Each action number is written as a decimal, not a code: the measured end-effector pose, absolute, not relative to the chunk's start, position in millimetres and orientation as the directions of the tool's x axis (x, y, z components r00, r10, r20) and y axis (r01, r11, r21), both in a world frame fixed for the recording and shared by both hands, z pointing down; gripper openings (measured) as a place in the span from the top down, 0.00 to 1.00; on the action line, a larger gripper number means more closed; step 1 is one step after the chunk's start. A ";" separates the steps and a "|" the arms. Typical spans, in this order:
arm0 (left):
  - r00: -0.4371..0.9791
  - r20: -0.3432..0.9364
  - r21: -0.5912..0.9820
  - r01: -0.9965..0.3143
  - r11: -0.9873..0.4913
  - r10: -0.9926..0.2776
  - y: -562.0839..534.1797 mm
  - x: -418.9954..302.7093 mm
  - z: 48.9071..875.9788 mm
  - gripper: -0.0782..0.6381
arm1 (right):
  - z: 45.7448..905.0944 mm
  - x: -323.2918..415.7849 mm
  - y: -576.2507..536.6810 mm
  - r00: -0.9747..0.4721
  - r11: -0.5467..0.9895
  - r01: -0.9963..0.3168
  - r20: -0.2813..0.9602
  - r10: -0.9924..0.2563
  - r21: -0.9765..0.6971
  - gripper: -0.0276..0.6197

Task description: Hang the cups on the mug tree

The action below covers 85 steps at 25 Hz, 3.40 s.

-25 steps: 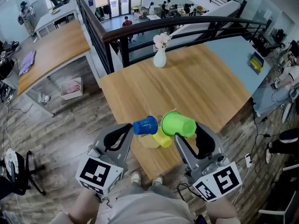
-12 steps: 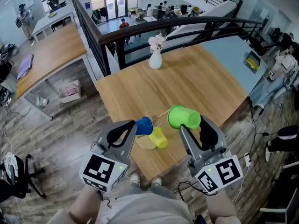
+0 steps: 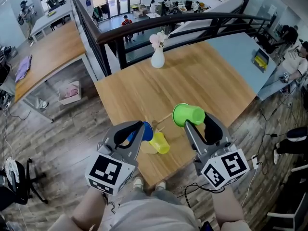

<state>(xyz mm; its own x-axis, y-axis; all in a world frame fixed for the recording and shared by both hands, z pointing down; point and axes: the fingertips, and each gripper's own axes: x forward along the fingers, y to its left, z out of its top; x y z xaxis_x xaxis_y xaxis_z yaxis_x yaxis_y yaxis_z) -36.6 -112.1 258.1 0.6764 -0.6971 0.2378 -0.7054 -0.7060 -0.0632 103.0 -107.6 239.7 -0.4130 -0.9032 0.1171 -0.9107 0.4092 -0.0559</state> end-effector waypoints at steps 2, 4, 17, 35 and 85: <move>0.680 0.240 -0.064 -0.701 -0.710 -0.693 -114.5 -31.9 258.2 0.89 | 247.9 107.4 -115.5 -0.412 0.407 -0.911 0.131 -0.902 -0.061 0.61; 0.683 0.243 -0.064 -0.698 -0.714 -0.689 -116.3 -27.4 258.3 0.89 | 257.8 111.5 -122.8 -0.411 0.405 -0.912 0.148 -0.900 -0.069 0.61; 0.667 0.308 -0.049 -0.701 -0.712 -0.678 -127.7 -18.2 285.6 0.89 | 315.2 104.5 -151.5 -0.501 0.466 -0.863 0.216 -0.838 -0.197 0.61; 0.620 0.330 -0.042 -0.744 -0.667 -0.711 -127.5 -24.5 295.1 0.89 | 350.9 77.3 -154.0 -0.622 0.557 -0.781 0.265 -0.736 -0.283 0.57; 0.684 0.151 -0.078 -0.712 -0.698 -0.714 -62.9 -30.8 210.6 0.89 | 179.0 91.7 -39.8 -0.431 0.430 -0.901 -0.021 -0.902 0.057 0.86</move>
<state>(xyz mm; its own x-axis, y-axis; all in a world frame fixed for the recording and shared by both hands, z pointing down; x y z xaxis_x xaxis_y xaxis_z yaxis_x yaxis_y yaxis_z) -30.8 -62.9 210.6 0.6840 -0.7137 0.1509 -0.7115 -0.6983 -0.0779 91.7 -39.8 179.0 -0.4314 -0.9019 -0.0214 -0.9011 0.4297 0.0572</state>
